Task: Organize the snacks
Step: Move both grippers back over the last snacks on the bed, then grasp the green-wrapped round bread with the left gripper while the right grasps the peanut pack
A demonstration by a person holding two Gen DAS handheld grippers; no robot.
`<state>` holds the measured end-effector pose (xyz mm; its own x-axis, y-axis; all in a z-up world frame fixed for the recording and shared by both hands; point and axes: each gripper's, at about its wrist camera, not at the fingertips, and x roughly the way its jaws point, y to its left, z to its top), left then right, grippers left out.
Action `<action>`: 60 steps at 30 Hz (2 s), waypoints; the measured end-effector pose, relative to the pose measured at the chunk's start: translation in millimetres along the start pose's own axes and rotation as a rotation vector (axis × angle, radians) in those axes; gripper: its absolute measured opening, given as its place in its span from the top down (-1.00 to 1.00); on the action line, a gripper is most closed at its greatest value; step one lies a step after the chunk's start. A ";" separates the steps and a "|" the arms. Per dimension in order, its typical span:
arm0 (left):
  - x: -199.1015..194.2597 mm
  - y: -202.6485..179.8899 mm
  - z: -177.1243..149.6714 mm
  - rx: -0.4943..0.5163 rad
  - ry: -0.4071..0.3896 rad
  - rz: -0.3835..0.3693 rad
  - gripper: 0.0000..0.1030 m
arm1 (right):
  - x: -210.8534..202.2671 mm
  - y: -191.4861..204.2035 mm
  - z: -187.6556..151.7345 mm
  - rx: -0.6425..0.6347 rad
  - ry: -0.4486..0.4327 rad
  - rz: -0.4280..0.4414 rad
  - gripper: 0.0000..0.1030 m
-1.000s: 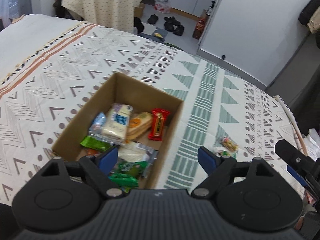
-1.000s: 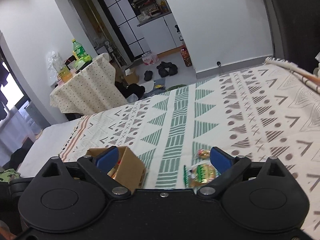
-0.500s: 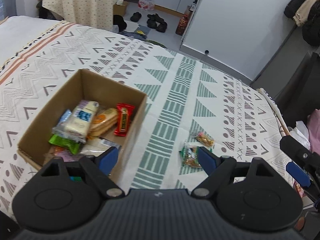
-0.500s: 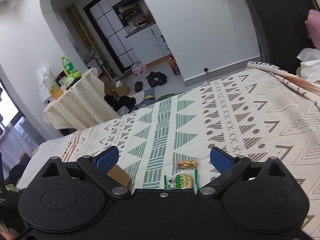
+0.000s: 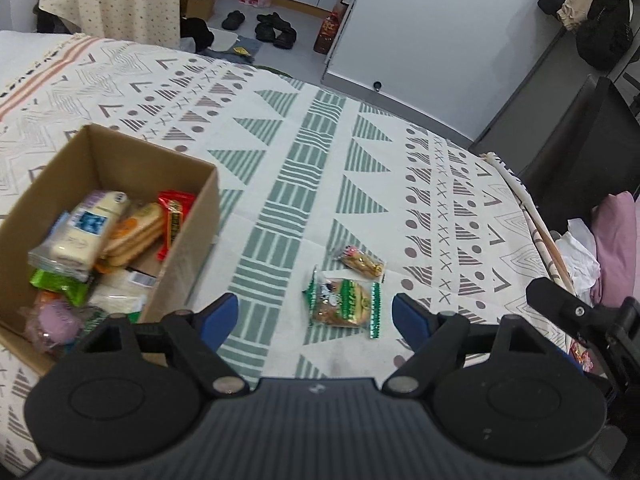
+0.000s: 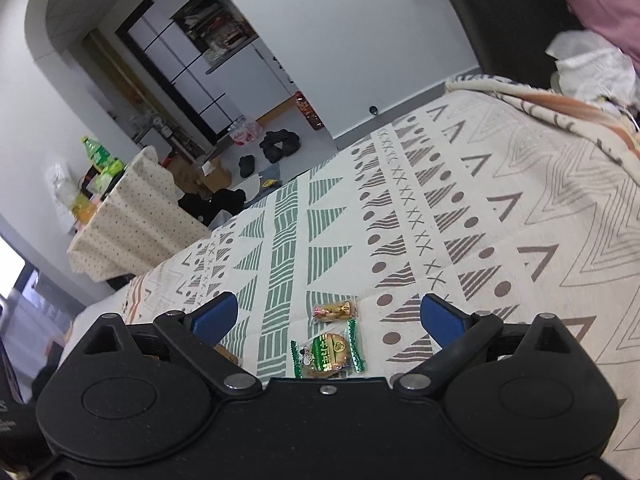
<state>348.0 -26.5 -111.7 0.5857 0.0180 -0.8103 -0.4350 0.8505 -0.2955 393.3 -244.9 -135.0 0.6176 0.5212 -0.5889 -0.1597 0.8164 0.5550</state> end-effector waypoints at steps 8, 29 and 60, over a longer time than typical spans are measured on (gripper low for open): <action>34.6 -6.9 2.5 -0.006 0.035 -0.030 -0.58 | 19.9 -22.0 0.0 0.109 0.037 -0.016 -0.71; 142.9 -32.9 -4.2 0.066 0.209 0.005 -0.62 | 75.2 -52.5 0.5 0.173 0.105 -0.120 -0.69; 121.6 27.4 55.6 -0.059 0.124 -0.002 -0.05 | 161.7 -8.3 -23.8 0.049 0.148 -0.090 -0.20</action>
<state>445.4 28.2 -190.2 0.4992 -0.0520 -0.8649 -0.4752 0.8183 -0.3235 476.2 -161.5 -248.9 0.5074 0.4807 -0.7152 -0.0687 0.8499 0.5225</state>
